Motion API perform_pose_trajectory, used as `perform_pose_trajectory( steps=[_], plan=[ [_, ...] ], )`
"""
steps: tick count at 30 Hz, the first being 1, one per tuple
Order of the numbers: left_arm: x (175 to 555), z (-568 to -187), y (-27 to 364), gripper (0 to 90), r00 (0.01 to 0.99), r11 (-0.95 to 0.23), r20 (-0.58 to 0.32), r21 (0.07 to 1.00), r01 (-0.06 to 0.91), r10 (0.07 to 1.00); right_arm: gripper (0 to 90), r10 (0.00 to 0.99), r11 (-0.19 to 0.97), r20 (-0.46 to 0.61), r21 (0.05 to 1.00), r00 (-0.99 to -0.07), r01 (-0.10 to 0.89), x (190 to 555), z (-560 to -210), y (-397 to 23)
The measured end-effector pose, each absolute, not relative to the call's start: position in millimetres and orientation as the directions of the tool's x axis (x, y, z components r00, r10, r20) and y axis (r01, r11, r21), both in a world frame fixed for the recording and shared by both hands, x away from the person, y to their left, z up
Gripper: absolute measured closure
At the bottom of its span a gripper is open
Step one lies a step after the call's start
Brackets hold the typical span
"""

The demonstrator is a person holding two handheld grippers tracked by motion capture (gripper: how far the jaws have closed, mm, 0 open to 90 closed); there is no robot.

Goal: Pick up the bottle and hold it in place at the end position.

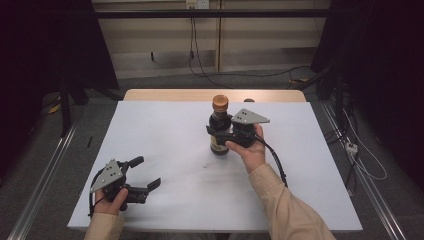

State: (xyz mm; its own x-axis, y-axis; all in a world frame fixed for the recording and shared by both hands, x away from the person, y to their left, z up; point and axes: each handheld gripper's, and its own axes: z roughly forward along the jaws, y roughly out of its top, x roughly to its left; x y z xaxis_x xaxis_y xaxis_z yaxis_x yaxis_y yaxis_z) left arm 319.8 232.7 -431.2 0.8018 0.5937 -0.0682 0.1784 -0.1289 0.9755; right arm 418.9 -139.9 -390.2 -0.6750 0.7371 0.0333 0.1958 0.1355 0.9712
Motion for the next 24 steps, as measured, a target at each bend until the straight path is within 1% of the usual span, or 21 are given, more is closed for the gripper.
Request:
perform_pose_trajectory(
  steps=[24],
  plan=[
    [321,-432,232,3.3,0.804,-0.132,-0.067,0.975,0.179,0.591,26.0,0.708,0.133,0.047,0.971,-0.705,0.198,424,-397,-122]
  ],
)
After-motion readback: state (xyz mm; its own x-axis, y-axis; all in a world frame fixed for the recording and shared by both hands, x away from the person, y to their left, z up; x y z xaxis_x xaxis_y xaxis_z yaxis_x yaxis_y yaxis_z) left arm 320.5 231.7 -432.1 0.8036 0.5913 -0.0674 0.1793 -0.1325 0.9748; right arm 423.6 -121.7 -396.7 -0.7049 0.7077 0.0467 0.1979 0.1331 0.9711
